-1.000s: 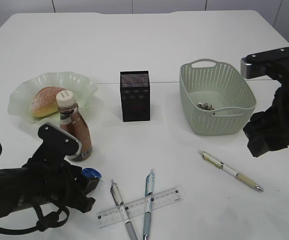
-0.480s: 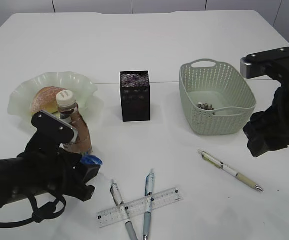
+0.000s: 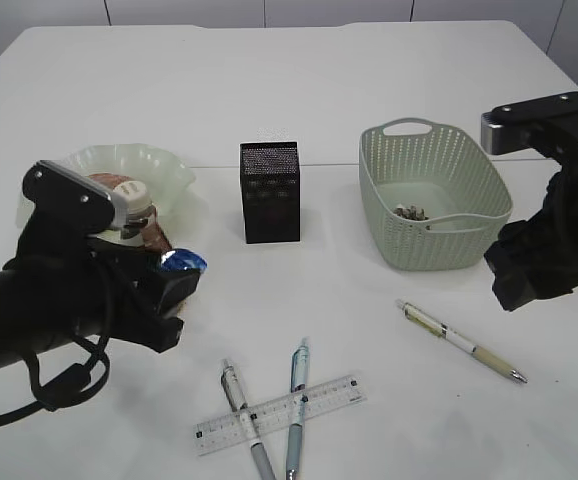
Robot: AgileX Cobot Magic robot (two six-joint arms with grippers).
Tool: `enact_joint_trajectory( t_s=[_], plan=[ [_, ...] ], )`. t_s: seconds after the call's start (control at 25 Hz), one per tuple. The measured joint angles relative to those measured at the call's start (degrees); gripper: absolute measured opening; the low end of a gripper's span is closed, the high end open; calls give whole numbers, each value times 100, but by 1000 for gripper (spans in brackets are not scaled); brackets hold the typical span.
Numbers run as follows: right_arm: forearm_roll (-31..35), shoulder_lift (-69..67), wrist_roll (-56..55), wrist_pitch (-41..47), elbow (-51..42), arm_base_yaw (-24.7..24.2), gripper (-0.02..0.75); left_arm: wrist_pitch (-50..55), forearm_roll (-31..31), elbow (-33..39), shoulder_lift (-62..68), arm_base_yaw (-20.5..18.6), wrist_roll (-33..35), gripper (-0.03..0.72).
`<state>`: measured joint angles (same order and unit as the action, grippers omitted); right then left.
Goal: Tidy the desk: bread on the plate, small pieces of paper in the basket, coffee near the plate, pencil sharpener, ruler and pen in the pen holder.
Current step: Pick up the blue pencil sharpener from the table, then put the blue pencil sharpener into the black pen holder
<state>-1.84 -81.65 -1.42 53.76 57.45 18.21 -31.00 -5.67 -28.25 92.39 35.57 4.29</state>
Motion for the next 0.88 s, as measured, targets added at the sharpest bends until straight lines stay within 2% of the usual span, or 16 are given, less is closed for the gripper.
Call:
enact_joint_trajectory(
  t_s=[0.44,0.64,0.88],
  plan=[
    [0,0,0,-44,0,0,458,-632,236,-195,-381,0,4,353],
    [0,0,0,-44,0,0,458,-632,236,-899,-305,-27,31,353],
    [0,0,0,-34,0,0,457,-632,236,-1938,380,-248,40,353]
  ],
)
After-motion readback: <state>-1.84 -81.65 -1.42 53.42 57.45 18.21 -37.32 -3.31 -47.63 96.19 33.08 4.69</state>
